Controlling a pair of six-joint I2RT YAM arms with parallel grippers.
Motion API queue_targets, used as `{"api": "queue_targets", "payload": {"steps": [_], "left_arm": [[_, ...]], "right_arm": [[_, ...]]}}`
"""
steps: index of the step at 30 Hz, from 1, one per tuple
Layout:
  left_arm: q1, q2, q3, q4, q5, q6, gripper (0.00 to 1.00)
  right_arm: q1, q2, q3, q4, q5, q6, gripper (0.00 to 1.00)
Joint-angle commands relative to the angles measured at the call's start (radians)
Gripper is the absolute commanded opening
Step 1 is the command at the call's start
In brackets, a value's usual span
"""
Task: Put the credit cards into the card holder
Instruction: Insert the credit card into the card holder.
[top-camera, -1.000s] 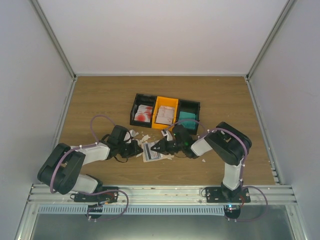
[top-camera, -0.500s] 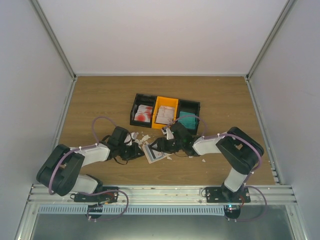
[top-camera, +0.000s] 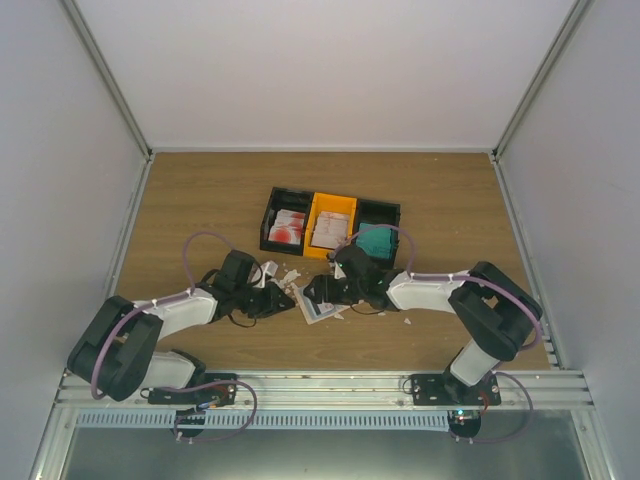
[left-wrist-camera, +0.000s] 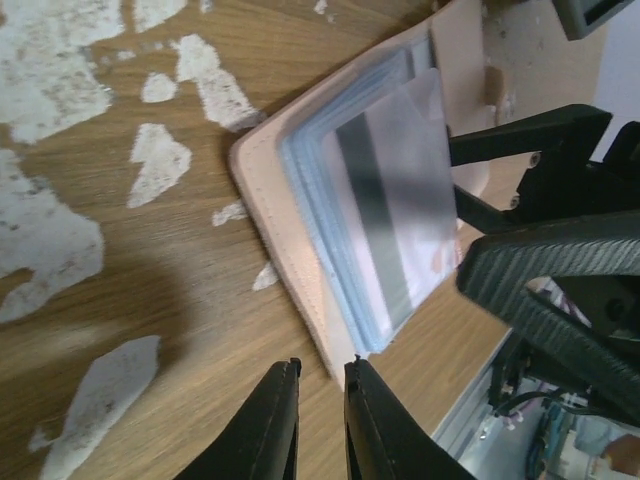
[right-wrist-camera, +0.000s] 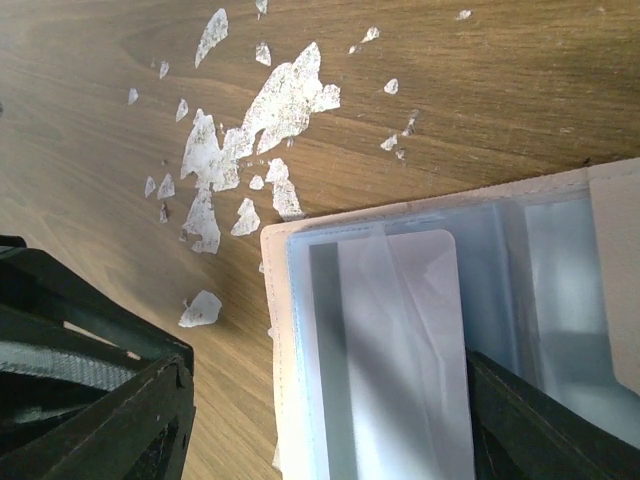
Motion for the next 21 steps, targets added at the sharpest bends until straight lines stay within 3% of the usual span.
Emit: {"api": "queue_targets", "payload": {"steps": [1,9,21], "left_arm": [[-0.007,0.014,0.001,0.108,0.073,-0.017,0.19],[-0.008,0.063,-0.003,0.156,0.1,-0.03,0.2],[-0.007,0.109,0.005,0.185,0.102,-0.032,0.2]], "right_arm": [[0.037,-0.004,0.043,-0.138,0.118,-0.04,0.72],[0.087,0.029,0.117,-0.299,0.256,-0.039,0.74],[0.106,-0.075,0.078,-0.273,0.314,0.004,0.88]]}}
